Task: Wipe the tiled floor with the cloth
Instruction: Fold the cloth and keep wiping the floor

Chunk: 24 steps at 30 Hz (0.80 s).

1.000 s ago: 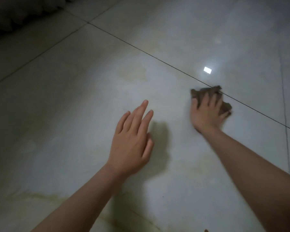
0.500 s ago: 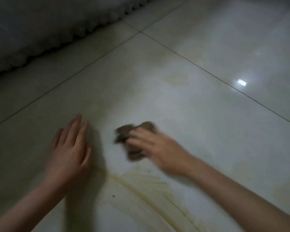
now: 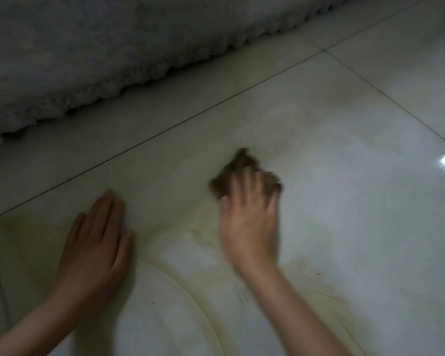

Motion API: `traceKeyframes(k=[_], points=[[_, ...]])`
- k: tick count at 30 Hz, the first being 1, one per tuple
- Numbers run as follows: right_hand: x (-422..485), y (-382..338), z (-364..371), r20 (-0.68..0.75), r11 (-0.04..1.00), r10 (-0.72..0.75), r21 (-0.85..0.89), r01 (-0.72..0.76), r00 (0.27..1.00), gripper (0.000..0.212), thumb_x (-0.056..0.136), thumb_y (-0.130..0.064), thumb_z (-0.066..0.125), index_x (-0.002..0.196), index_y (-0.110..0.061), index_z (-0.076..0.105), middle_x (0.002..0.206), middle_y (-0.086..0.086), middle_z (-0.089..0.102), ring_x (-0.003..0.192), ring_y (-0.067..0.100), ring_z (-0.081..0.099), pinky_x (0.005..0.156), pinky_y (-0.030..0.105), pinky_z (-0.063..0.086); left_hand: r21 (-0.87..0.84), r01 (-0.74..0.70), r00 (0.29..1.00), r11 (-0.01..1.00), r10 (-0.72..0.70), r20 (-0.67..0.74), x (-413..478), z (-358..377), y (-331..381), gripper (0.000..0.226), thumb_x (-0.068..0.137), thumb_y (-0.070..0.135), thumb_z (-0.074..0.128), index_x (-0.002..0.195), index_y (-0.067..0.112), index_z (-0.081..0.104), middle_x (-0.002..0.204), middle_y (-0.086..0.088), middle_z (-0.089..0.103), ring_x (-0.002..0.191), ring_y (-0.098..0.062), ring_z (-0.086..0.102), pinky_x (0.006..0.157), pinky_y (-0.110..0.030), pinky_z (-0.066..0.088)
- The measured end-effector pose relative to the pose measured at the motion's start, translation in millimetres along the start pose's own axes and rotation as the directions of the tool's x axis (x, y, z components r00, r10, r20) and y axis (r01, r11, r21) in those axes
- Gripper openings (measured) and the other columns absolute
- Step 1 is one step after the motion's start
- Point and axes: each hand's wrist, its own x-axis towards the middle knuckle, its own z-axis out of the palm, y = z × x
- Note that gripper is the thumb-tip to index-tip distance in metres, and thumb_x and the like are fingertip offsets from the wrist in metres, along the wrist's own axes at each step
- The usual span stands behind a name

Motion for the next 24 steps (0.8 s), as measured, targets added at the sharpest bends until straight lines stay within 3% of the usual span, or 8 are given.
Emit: traceKeyframes(k=[3,5,7,10,14,16,18,24], points=[[-27,-53,2,0.109,0.929,-0.358,0.144,0.341,0.927,0.050,0.100,-0.032,0.029,0.145,-0.013,0.042,0.154,0.011,0.036,0.144,0.028,0.030,0.113,0.057,0.025,0.001,0.030,0.999,1.000,-0.030,-0.014,-10,-2,-14,0.067,0.095,0.044,0.021,0.149,0.005,0.030,0.157,-0.002,0.013,0.145,-0.015,0.014,0.115,-0.031,0.007],[-14,-36,-4,0.104,0.802,-0.581,0.239,0.547,0.807,0.045,0.099,-0.029,0.036,0.139,-0.014,0.052,0.149,0.009,0.043,0.141,0.026,0.036,0.112,0.052,0.030,0.003,0.056,0.998,0.998,-0.056,-0.007,-15,-5,-25,0.068,0.095,0.045,0.021,0.150,0.005,0.029,0.158,-0.002,0.012,0.145,-0.011,0.010,0.115,-0.030,0.006],[17,5,-14,0.055,0.701,-0.693,0.282,0.654,0.719,0.036,0.099,-0.020,0.047,0.131,-0.009,0.058,0.143,0.010,0.050,0.137,0.025,0.040,0.116,0.041,0.028,0.007,0.081,0.997,0.997,-0.081,0.006,-17,-7,-36,0.069,0.095,0.045,0.020,0.149,0.004,0.028,0.158,-0.002,0.012,0.145,-0.009,0.007,0.116,-0.031,0.005],[83,82,-31,0.071,0.807,-0.556,0.282,0.518,0.828,0.032,0.094,-0.006,0.051,0.125,-0.001,0.060,0.139,0.011,0.049,0.132,0.024,0.039,0.117,0.022,0.016,0.020,0.088,0.996,0.996,-0.088,0.028,-17,-7,-47,0.071,0.094,0.047,0.018,0.150,0.004,0.019,0.159,-0.003,0.009,0.146,-0.005,-0.002,0.116,-0.024,-0.005],[146,162,-33,0.087,0.987,-0.103,0.131,0.091,0.991,0.055,0.094,-0.031,0.027,0.133,-0.002,0.052,0.146,0.019,0.042,0.131,0.038,0.041,0.111,0.049,0.029,0.026,0.078,0.997,0.997,-0.079,0.022,-18,0,-50,0.069,0.096,0.047,0.014,0.152,0.005,0.011,0.161,-0.004,0.004,0.148,-0.011,-0.005,0.119,-0.031,-0.004],[167,165,-25,0.027,0.988,0.145,0.049,-0.147,0.989,0.056,0.094,-0.033,0.025,0.140,-0.005,0.043,0.150,0.019,0.035,0.134,0.040,0.035,0.110,0.058,0.026,0.036,0.070,0.997,0.997,-0.071,0.005,-18,2,-49,0.067,0.098,0.045,0.015,0.152,0.005,0.013,0.161,-0.006,0.007,0.149,-0.015,0.000,0.119,-0.035,0.001],[181,137,-13,0.013,0.959,0.283,0.024,-0.283,0.959,0.054,0.096,-0.034,0.025,0.143,-0.010,0.037,0.154,0.014,0.027,0.140,0.035,0.024,0.112,0.061,0.017,0.039,0.075,0.997,0.996,-0.075,-0.008,-17,3,-50,0.067,0.099,0.044,0.014,0.152,0.004,0.017,0.161,-0.008,0.011,0.149,-0.017,0.003,0.118,-0.037,0.003],[150,-19,17,0.017,0.986,-0.168,0.014,0.168,0.986,0.045,0.101,-0.028,0.032,0.145,-0.021,0.038,0.158,0.002,0.025,0.145,0.020,0.019,0.118,0.047,0.011,0.033,0.074,0.997,0.997,-0.073,-0.009,-16,8,-53,0.068,0.100,0.045,0.009,0.150,0.001,0.023,0.160,-0.011,0.016,0.148,-0.021,0.010,0.117,-0.042,0.009]])
